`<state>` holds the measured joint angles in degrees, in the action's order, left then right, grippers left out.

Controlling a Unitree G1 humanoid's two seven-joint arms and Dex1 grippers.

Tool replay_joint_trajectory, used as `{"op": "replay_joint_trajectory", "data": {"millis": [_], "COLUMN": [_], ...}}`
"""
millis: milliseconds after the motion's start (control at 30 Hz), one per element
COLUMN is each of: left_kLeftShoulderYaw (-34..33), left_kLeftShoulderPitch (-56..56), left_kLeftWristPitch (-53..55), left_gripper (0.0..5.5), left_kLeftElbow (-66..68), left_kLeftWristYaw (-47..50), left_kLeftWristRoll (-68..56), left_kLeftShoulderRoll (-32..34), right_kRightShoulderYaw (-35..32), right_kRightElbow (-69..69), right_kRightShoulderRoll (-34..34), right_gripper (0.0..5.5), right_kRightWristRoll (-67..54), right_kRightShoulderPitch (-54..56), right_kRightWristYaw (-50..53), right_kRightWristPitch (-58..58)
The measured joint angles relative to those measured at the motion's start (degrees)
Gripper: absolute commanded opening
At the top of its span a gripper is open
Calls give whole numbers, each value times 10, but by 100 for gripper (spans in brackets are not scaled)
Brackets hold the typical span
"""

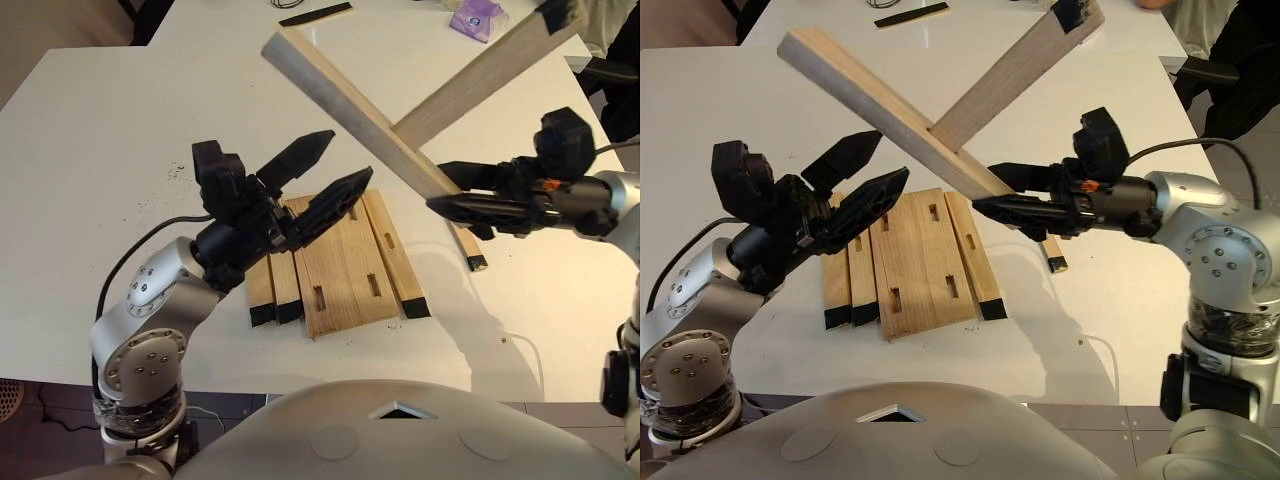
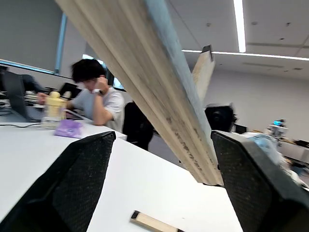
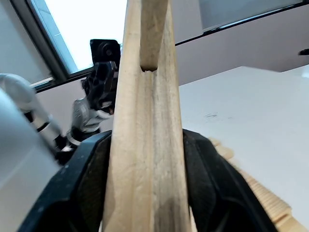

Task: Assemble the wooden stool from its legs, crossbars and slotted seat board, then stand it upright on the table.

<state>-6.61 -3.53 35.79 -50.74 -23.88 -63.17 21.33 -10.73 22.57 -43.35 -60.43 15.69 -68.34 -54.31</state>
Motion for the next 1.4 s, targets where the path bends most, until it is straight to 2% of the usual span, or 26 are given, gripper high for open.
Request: {"op": "replay_joint_trajectory", "data": {"millis": [167,267,567,700,1067,1100,1233,1400], "left_kLeftShoulderYaw": [41,57,63,61,69,70,69,68], "left_kLeftShoulderPitch": [-6,-8,-21,-19,-14,-14,-18,-22], "left_kLeftWristPitch": [1,1,-6,-9,-8,-9,-17,-27], "left_gripper": [368,368,223,206,204,204,204,204], "left_kLeftElbow": [-1,-1,24,27,36,37,40,50], "left_kLeftWristYaw": [-4,-4,-29,-41,-72,-74,-76,-87], "left_kLeftWristRoll": [-4,-7,-9,-54,-50,-46,-37,-3], "left_kLeftShoulderRoll": [11,20,47,51,83,83,82,85], "right_kRightShoulderYaw": [61,79,105,108,152,154,173,160], "right_kRightElbow": [-33,-45,-54,-53,-74,-74,-75,-89], "right_kRightShoulderRoll": [-26,-24,-18,-20,-22,-21,-16,-12], "right_gripper": [207,207,207,207,206,242,295,298], "right_kRightWristRoll": [50,63,110,108,123,129,150,150], "right_kRightShoulderPitch": [11,27,32,30,32,33,42,43], "right_kRightWristYaw": [-89,-104,-109,-134,-168,-168,-159,-135], "right_kRightWristPitch": [40,55,111,118,125,127,133,126]}}
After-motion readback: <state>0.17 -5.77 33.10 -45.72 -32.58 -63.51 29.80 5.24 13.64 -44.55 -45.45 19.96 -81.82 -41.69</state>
